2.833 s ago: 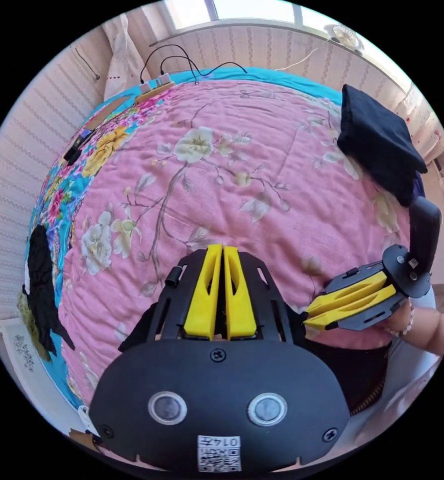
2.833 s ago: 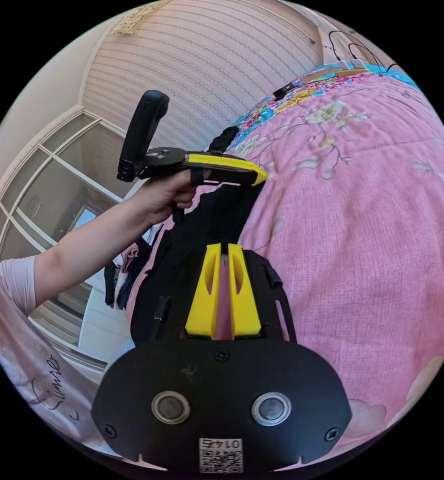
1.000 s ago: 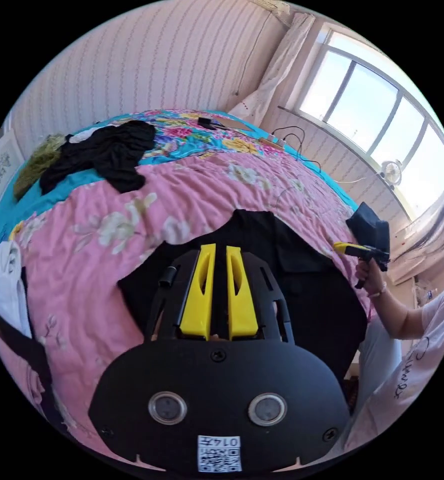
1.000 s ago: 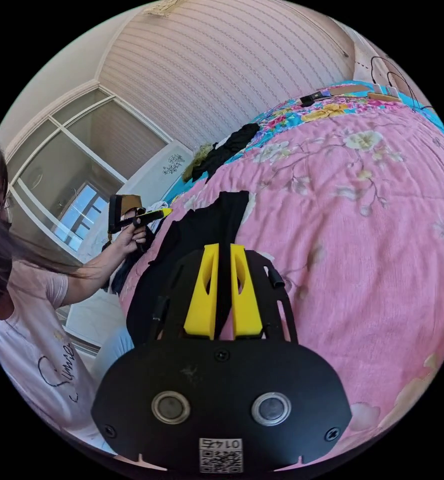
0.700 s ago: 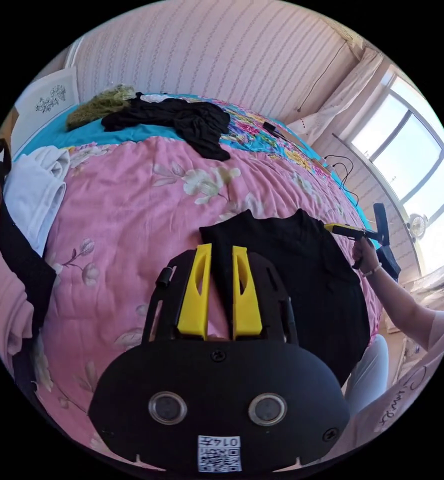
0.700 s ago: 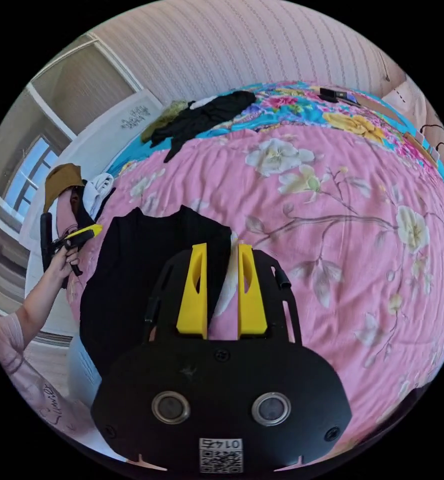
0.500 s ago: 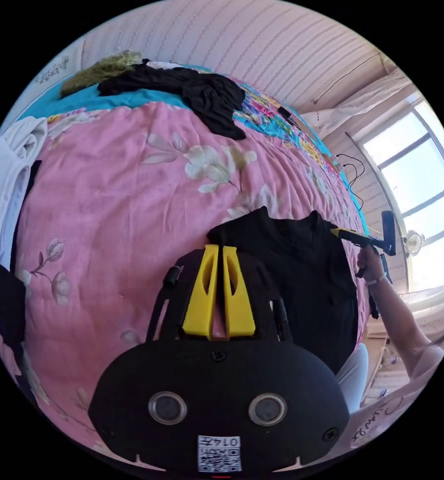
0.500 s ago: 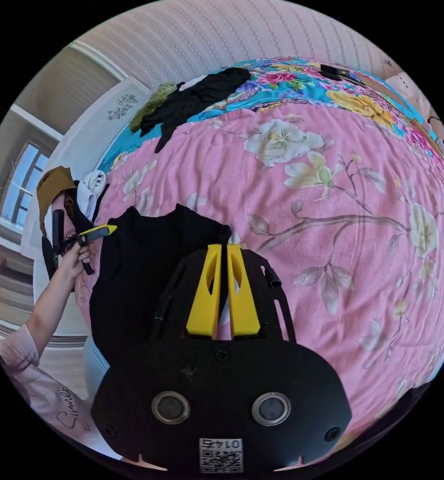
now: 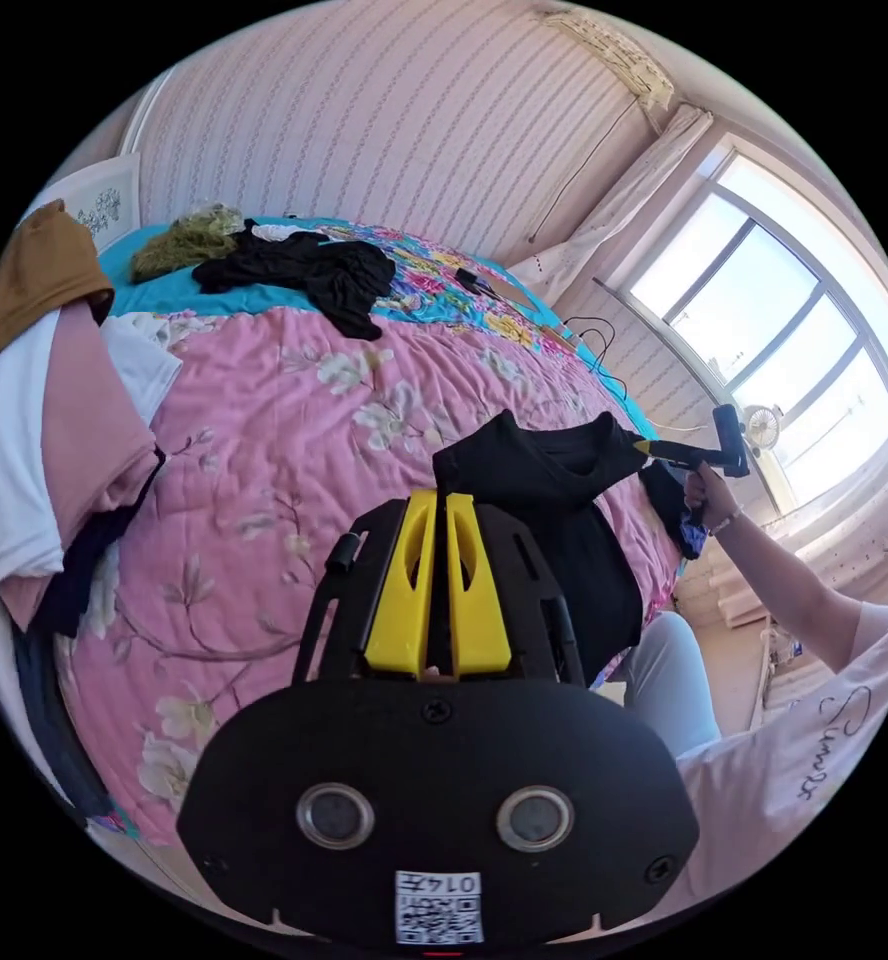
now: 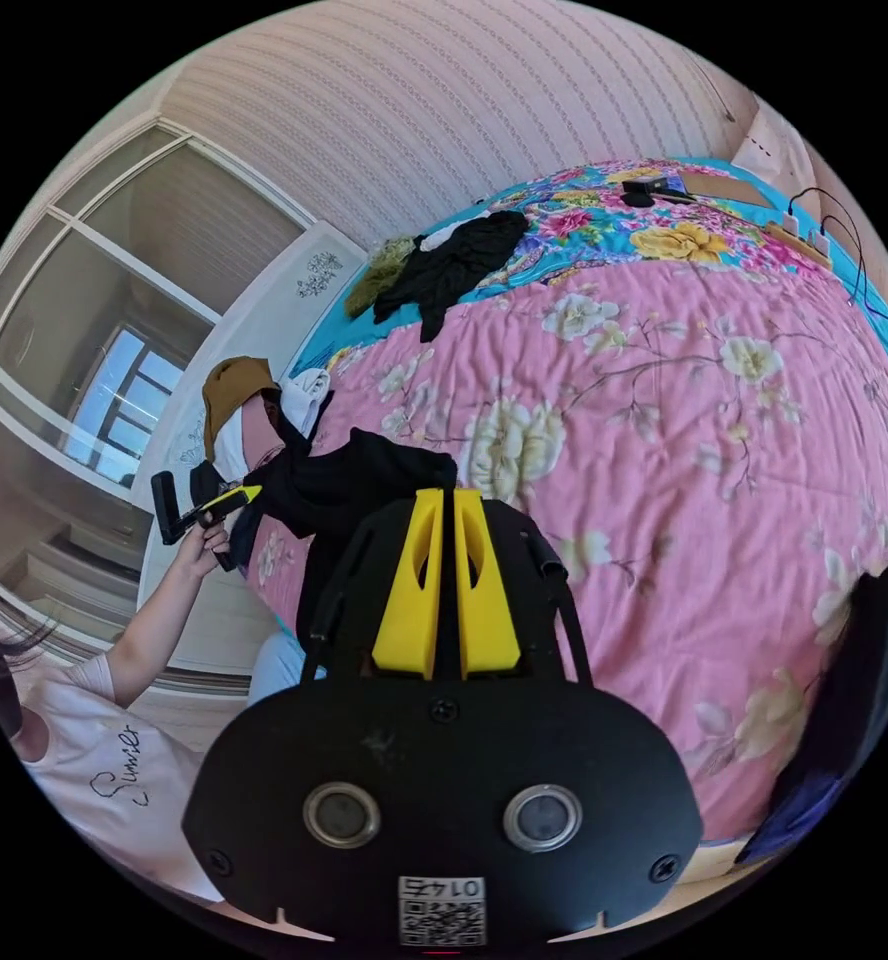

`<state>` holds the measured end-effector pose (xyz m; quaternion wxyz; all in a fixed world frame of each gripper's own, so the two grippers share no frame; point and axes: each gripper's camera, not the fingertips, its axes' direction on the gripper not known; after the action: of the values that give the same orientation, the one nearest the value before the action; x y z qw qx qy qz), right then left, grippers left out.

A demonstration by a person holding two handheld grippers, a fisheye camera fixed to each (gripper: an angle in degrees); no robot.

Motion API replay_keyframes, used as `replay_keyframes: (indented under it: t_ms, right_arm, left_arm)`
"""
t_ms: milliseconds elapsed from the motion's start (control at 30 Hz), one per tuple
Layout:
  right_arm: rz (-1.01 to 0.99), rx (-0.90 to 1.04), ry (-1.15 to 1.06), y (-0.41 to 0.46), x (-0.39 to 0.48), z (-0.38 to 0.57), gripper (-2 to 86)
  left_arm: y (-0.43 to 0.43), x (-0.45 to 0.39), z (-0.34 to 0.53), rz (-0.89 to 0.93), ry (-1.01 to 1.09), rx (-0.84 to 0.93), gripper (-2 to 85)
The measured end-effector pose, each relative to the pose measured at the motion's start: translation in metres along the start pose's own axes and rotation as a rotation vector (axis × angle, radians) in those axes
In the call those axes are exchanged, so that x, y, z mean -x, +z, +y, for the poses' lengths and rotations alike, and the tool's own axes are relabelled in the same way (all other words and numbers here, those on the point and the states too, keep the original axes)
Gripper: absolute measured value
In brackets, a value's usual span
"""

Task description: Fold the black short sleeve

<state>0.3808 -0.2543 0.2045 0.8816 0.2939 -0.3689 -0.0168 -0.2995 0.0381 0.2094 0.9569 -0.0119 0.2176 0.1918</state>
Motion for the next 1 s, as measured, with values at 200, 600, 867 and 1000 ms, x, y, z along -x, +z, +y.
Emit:
replay_keyframes:
  t_ms: [200, 600, 867, 1000]
  right_arm:
    - [0.01, 0.119, 0.045, 0.012, -0.003, 0.094, 0.7]
    - [-0.007, 0.131, 0.125, 0.024, -0.019, 0.208, 1.0]
    - [-0.009, 0.158, 0.205, 0.028, -0.034, 0.254, 1.3]
    - [0.064, 0.145, 0.173, 0.021, -0.026, 0.263, 1.3]
  left_arm:
    - [-0.017, -0.022, 0.103, -0.002, -0.028, 0.06, -1.0]
    - [-0.021, -0.039, 0.218, -0.009, -0.038, 0.115, -0.4]
    - [-0.04, -0.029, 0.255, -0.065, -0.116, 0.161, 4.2]
    - [-0.064, -0.027, 0.266, -0.055, -0.127, 0.116, 3.9]
